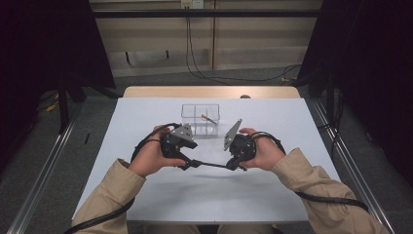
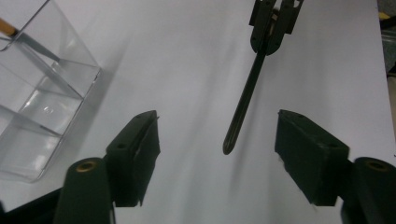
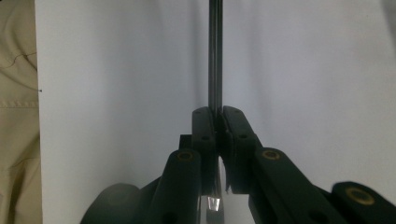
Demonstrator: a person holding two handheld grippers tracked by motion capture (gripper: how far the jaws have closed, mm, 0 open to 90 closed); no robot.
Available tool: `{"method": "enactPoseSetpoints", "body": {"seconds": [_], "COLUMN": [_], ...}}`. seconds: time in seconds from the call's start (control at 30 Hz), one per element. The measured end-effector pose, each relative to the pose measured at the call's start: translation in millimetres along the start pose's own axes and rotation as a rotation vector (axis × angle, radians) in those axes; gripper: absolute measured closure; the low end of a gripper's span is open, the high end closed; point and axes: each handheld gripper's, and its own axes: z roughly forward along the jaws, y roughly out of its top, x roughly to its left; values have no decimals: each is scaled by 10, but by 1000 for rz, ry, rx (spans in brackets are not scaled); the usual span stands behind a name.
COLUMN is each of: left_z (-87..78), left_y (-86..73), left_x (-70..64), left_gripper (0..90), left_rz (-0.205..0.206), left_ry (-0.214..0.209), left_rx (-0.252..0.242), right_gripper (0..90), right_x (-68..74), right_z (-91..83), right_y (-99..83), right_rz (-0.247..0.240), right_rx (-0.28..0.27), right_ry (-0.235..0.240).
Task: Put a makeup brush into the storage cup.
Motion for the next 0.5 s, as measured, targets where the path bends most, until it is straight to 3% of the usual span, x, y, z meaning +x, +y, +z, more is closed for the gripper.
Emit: {"method": "enactPoseSetpoints", "body": {"seconds": [0.17,0.23,0.5], "left_z": [41,50,139], "left_y": [46,61,85], "left_x": [-8,-9,-35], "left_gripper": [456,473,538], "left_rz": [32,57,78], "left_ry": [-16,-12,-30], "left_rx": [51,69,109], "right_gripper": [843,844,843], "right_x": [6,3,23], "right_z": [-1,-6,-14], "right_y": [12,15,44], "right_rz": [-2,-9,-19], "right_rx": [0,-7,-12], "right_ry": [5,8,8]}}
